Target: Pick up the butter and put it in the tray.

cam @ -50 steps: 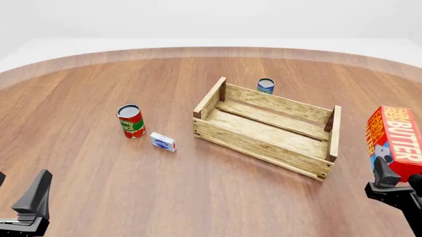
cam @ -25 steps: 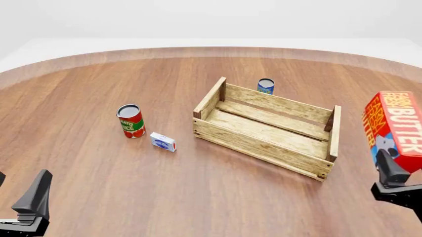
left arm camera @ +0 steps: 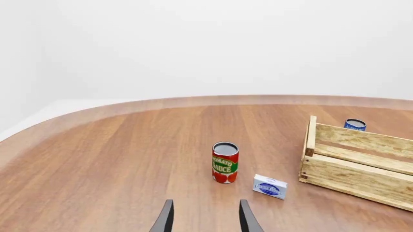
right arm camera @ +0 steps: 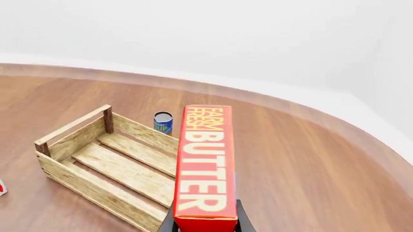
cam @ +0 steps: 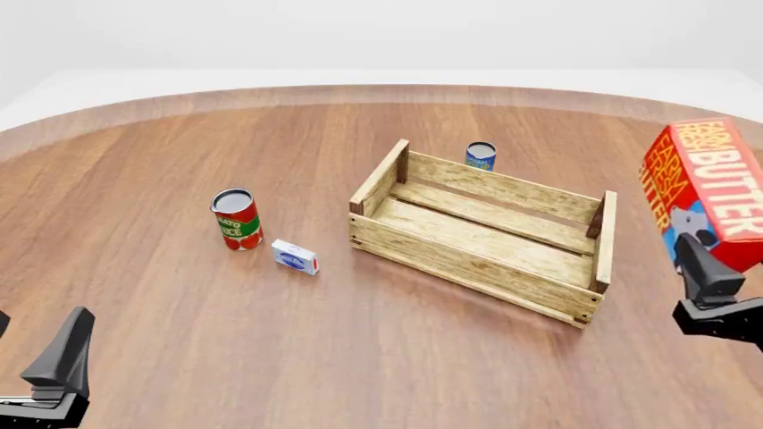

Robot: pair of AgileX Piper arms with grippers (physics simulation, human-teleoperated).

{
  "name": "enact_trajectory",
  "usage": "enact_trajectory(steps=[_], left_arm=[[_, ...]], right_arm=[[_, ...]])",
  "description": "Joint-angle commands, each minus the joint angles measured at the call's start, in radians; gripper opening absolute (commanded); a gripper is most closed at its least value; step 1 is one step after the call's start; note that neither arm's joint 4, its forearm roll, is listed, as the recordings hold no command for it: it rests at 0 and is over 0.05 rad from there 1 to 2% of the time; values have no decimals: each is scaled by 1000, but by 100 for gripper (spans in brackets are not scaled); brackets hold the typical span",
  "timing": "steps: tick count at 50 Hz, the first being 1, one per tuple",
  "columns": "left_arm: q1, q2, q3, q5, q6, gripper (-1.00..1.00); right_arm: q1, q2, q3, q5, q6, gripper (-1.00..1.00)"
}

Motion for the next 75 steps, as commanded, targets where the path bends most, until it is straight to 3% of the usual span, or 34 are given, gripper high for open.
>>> enact_trajectory(steps=[1, 15, 30, 53, 70, 72, 75], left_arm=[[0, 0, 0, 0, 0, 100], [0, 0, 0, 0, 0, 100], [0, 0, 0, 0, 0, 100], [0, 0, 0, 0, 0, 100], [0, 0, 0, 0, 0, 100], [0, 0, 0, 0, 0, 100], [0, 0, 0, 0, 0, 100]], right_arm=[[43, 65, -79, -16, -24, -100], [59, 167, -116, -70, -34, -100], [110, 298, -141, -168, 14, -100], [162, 523, -219, -278, 27, -100], [167, 608, -263, -296, 33, -100], [164, 658, -289, -296, 66, -100], [167, 675, -306, -292, 66, -100]])
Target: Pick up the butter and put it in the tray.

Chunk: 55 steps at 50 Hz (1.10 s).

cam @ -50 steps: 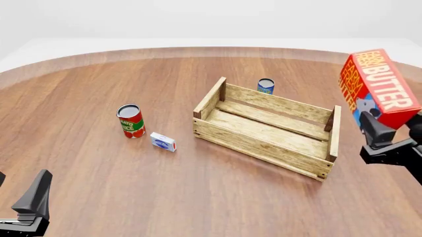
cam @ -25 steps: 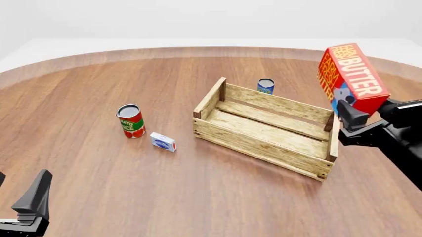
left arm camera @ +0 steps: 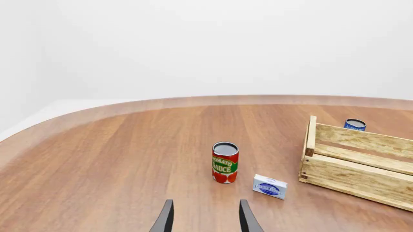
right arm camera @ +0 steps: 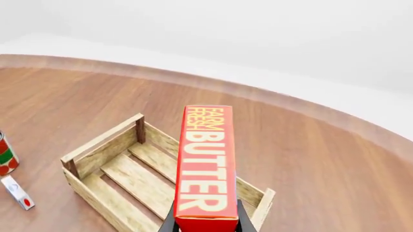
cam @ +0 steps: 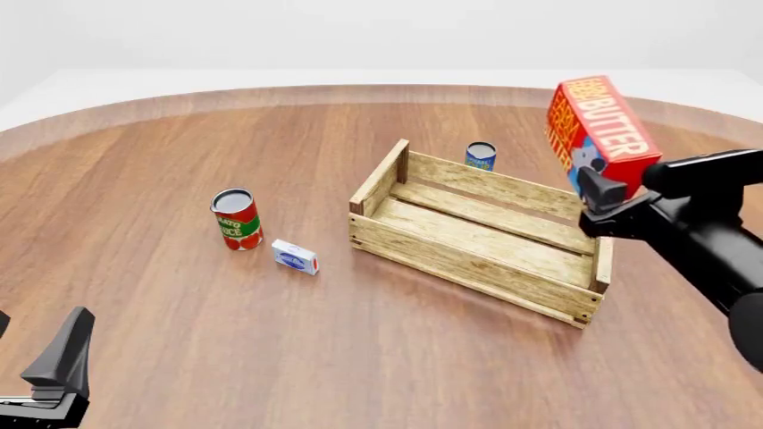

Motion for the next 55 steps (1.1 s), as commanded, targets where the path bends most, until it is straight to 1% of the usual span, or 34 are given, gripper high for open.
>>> enact_trajectory(steps=[1, 14, 29, 55], left_arm=[[0, 0, 0, 0, 0, 100], [0, 0, 0, 0, 0, 100], [0, 0, 0, 0, 0, 100], [0, 0, 0, 0, 0, 100]], right_arm=[[8, 78, -72, -10, 42, -100], [28, 163, -113, -21, 58, -100], [51, 264, -188, -14, 60, -100], [70, 389, -266, -26, 67, -100]])
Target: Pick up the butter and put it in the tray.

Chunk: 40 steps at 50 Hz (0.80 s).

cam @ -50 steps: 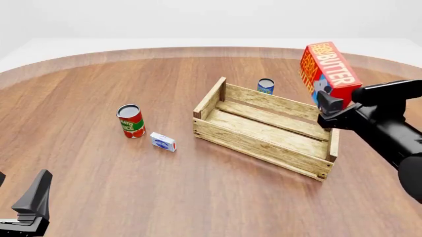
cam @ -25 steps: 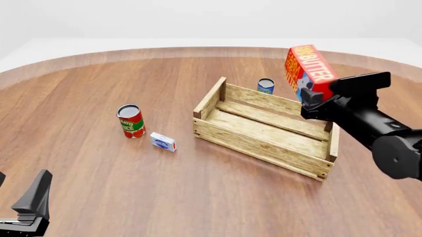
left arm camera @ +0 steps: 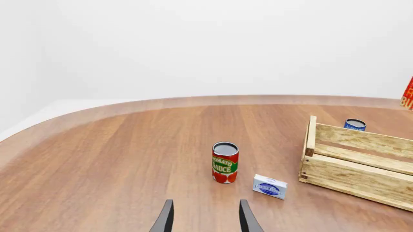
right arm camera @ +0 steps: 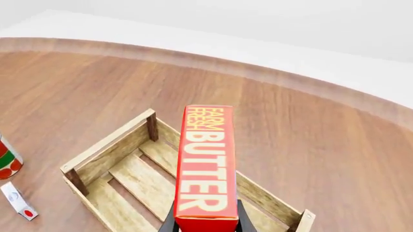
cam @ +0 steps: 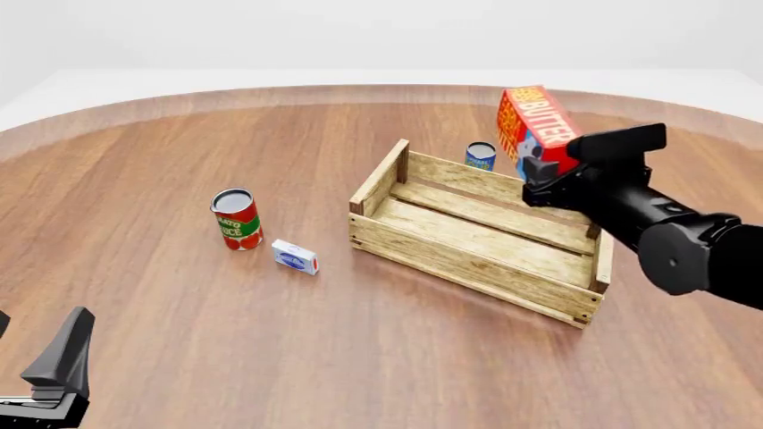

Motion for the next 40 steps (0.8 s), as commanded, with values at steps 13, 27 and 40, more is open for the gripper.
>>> enact_trajectory(steps=[13, 27, 40], left_arm=[[0, 0, 0, 0, 0, 100], [0, 0, 0, 0, 0, 100], [0, 0, 0, 0, 0, 100]], right_arm=[[27, 103, -81, -9, 30, -100], [38, 173, -106, -24, 36, -100], [40, 251, -142, -42, 45, -100]])
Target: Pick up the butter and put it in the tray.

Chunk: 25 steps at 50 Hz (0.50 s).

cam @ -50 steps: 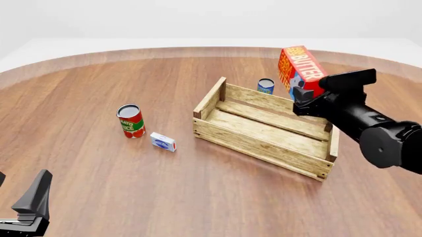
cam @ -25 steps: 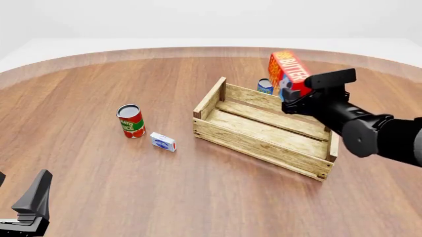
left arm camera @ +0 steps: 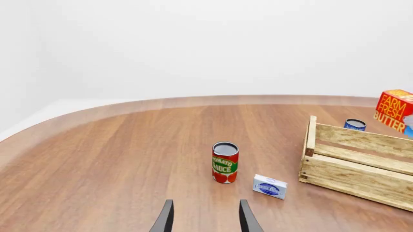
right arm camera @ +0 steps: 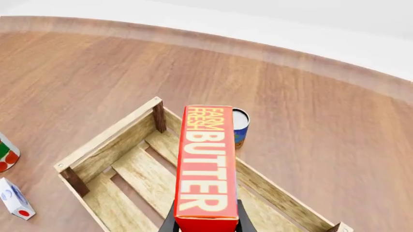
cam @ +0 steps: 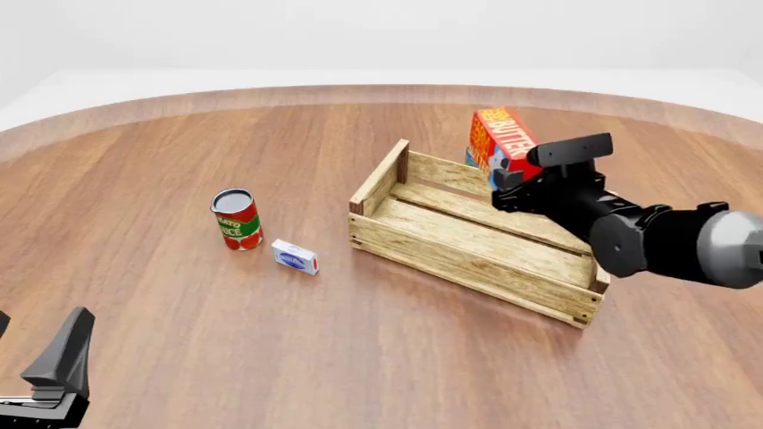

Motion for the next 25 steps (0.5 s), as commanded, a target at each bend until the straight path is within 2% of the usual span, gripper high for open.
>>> enact_trajectory(steps=[1, 25], left_arm=[[0, 0, 0, 0, 0, 100], [0, 0, 0, 0, 0, 100]], right_arm=[[4, 54, -46, -19, 24, -100], [7, 107, -56, 4, 21, -100]])
